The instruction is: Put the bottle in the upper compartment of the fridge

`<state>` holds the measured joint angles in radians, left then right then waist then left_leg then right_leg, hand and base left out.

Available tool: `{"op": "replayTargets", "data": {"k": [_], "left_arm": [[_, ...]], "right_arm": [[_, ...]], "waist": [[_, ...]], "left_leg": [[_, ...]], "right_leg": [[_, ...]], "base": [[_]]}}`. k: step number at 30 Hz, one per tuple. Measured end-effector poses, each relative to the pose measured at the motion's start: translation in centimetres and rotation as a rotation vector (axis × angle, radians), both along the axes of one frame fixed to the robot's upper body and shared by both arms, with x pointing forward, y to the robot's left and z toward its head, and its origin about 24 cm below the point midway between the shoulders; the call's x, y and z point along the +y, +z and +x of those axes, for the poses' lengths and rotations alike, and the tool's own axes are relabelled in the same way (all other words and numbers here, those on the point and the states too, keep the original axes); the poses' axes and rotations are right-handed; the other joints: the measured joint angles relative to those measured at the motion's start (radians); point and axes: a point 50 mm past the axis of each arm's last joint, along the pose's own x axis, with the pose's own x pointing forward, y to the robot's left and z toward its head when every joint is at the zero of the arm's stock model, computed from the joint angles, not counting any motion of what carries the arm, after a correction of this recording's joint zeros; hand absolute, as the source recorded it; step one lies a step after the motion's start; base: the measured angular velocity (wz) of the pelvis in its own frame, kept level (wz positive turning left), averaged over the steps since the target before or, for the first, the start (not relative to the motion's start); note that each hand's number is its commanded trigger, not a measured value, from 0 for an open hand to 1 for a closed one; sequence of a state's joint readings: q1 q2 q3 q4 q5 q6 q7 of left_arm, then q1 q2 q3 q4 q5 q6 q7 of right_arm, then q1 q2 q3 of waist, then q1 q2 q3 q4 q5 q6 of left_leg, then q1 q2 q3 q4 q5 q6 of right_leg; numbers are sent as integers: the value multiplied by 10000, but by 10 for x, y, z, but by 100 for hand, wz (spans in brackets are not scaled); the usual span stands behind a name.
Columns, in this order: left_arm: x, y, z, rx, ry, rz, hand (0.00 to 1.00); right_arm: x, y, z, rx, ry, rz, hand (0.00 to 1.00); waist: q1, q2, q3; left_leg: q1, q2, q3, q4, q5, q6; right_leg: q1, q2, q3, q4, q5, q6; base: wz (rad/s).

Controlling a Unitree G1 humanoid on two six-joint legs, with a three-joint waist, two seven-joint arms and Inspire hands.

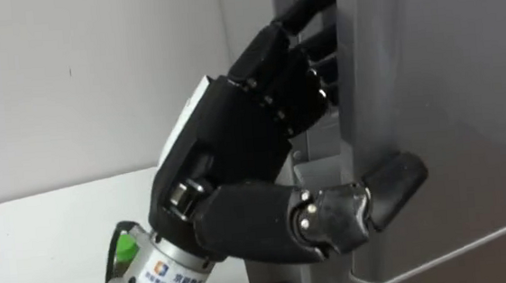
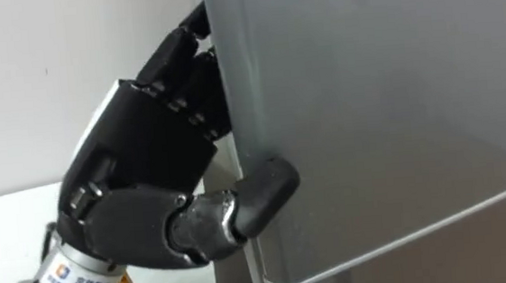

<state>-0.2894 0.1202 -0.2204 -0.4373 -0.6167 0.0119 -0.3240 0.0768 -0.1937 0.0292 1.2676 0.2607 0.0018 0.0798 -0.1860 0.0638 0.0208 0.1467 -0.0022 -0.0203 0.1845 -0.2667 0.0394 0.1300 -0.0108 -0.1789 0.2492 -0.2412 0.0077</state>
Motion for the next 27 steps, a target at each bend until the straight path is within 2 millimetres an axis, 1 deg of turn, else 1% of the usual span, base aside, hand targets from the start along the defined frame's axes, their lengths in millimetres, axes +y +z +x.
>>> {"op": "replayTargets", "data": {"k": [1, 2, 3, 4, 5, 6, 7, 8, 9, 10, 11, 12, 13, 15, 17, 18, 19, 21, 23, 27], "left_arm": [[0, -2, 1, 46, 14, -91, 90], [6, -1, 1, -88, 235, -158, 90], [7, -3, 1, 22, 280, -259, 89], [6, -6, 3, 214, 313, -356, 89], [5, -7, 3, 285, 318, -401, 87], [5, -7, 4, 396, 234, -435, 86], [2, -6, 4, 415, 115, -399, 84], [0, -6, 4, 429, 42, -370, 83], [-4, -6, 4, 496, -85, -328, 83], [-5, -7, 4, 566, -109, -303, 83], [-5, -7, 4, 636, -59, -303, 83], [-5, -7, 4, 645, -43, -324, 82], [-5, -6, 4, 606, -36, -340, 82], [-5, -6, 4, 587, -35, -355, 80], [-4, -6, 4, 565, -24, -349, 76], [-4, -6, 4, 562, -20, -346, 73], [-4, -6, 4, 566, -22, -351, 71], [-4, -6, 4, 570, -24, -355, 68], [-4, -6, 4, 578, -12, -360, 66], [-4, -5, 4, 664, -151, -555, 64]], "right_arm": [[0, 0, 1, -10, -86, 45, 0], [6, -1, 10, -218, 6, 192, 0], [6, 0, 12, -273, 119, 211, 0], [7, -1, 9, -200, 141, 235, 0], [7, -1, 7, -75, 202, 215, 0], [4, -1, 3, 89, 236, 100, 0], [2, -1, 2, 169, 364, -4, 0], [2, 0, 3, 182, 426, -21, 0], [1, 0, 3, 191, 439, -50, 0], [0, 0, 3, 238, 435, -56, 0], [1, 0, 6, 179, 448, -51, 0], [1, 0, 7, 148, 459, -46, 0], [1, 0, 9, 88, 461, -47, 0], [0, 0, 8, 112, 426, -52, 0], [0, 1, 10, 67, 422, -48, 0], [0, 1, 10, 57, 424, -46, 0], [0, 1, 11, 48, 415, -31, 0], [0, 1, 12, 35, 426, -1, 0], [1, 1, 12, 20, 437, 37, 0], [1, 1, 14, -66, 203, 173, 0]], "waist": [[70, 150, 43], [265, 14, 5], [117, 38, 10], [-80, -101, -8], [-139, -120, 1], [-304, -89, -8], [-423, -20, -7], [-450, 6, -7], [-377, 33, -5], [-227, 51, -9], [-250, 65, -14], [-277, 74, -12], [-282, 96, -10], [-274, 115, -9], [-262, 128, -1], [-254, 131, 2], [-253, 135, 5], [-253, 135, 5], [-253, 135, 4], [-247, 133, 1]], "left_leg": [[72, 259, -765, -78, 24, 0], [-7, 338, -991, -17, 2, -28], [-60, 460, -1022, 41, -59, -145], [-157, 502, -588, 21, 21, -408], [-161, 526, -314, -26, 32, -428], [-134, 575, 216, -167, 44, -442], [-66, 583, 516, -258, 114, -505], [30, 585, 589, -339, 146, -508], [136, 576, 686, -397, 162, -493], [233, 565, 751, -392, 159, -488], [246, 567, 739, -392, 157, -487], [237, 565, 742, -393, 157, -486], [229, 553, 744, -393, 156, -486], [239, 507, 767, -391, 157, -486], [233, 528, 847, -389, 157, -486], [233, 532, 908, -389, 157, -486], [235, 538, 1037, -389, 157, -486], [227, 540, 1062, -389, 157, -486], [216, 534, 1089, -389, 157, -486], [133, 517, 1277, -388, 157, -486]], "right_leg": [[-567, 320, 273, 161, -205, -144], [-1347, 442, 498, -739, 583, -533], [-1390, 492, 308, -594, 895, -575], [-1094, 488, 94, -729, 1037, -628], [-1028, 484, 142, -765, 1038, -627], [-918, 502, 385, -834, 1038, -626], [-893, 522, 694, -827, 1030, -613], [-878, 532, 771, -826, 1027, -608], [-854, 586, 835, -819, 1024, -600], [-786, 645, 820, -843, 1034, -582], [-723, 624, 637, -882, 1051, -556], [-705, 616, 614, -919, 1061, -542], [-675, 609, 644, -983, 1065, -536], [-654, 613, 662, -987, 1065, -536], [-654, 629, 662, -990, 1065, -536], [-654, 630, 662, -991, 1065, -536], [-658, 630, 665, -992, 1065, -536], [-667, 628, 663, -992, 1065, -536], [-686, 623, 662, -992, 1065, -536], [-808, 610, 693, -979, 1065, -536]], "base": [[-64], [-60], [-8], [48], [71], [57], [51], [29], [-7], [-18], [-19], [0], [5], [4], [4], [0], [0], [0], [-2], [-7]]}}
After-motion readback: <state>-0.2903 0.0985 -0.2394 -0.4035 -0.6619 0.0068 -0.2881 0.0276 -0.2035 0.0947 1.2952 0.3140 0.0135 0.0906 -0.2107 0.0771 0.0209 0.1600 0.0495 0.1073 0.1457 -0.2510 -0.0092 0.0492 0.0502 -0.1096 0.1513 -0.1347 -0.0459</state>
